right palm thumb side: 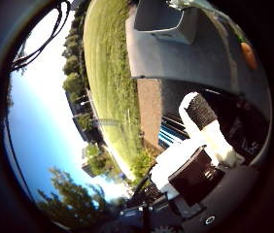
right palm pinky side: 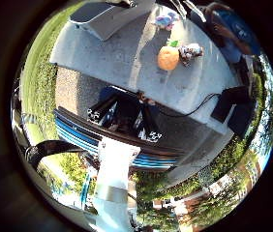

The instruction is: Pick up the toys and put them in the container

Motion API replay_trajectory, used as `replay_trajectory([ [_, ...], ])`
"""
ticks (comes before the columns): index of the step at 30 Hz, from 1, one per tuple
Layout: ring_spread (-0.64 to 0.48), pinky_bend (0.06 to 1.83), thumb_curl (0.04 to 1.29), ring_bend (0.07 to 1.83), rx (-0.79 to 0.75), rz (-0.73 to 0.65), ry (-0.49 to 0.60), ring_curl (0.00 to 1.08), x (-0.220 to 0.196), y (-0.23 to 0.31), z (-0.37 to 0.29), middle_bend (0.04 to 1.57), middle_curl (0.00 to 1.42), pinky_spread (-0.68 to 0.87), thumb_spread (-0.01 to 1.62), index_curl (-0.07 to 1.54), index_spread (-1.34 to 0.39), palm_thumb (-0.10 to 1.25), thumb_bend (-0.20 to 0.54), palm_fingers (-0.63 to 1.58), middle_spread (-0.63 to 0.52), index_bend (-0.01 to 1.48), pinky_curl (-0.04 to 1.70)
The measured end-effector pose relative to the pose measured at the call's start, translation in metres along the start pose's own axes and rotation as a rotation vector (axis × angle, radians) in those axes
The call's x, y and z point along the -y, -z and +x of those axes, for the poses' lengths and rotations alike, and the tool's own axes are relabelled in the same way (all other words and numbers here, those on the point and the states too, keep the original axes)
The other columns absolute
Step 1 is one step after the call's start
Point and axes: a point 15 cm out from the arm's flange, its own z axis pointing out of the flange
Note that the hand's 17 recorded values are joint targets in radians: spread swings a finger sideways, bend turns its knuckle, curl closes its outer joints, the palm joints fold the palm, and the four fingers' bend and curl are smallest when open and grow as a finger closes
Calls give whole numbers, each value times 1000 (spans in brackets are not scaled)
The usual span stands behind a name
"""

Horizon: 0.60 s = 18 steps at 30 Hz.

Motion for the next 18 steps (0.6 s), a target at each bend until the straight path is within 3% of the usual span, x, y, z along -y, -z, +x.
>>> replay_trajectory([
  [10,272,251,408,196,-151,66,-97,305,4,34,87,175,330,411,1244,364,-145,738,-25,260,47,198,248],
  [18,258,288,407,234,-315,97,-138,328,55,79,210,152,319,389,1191,334,-184,700,-29,178,26,138,265],
])
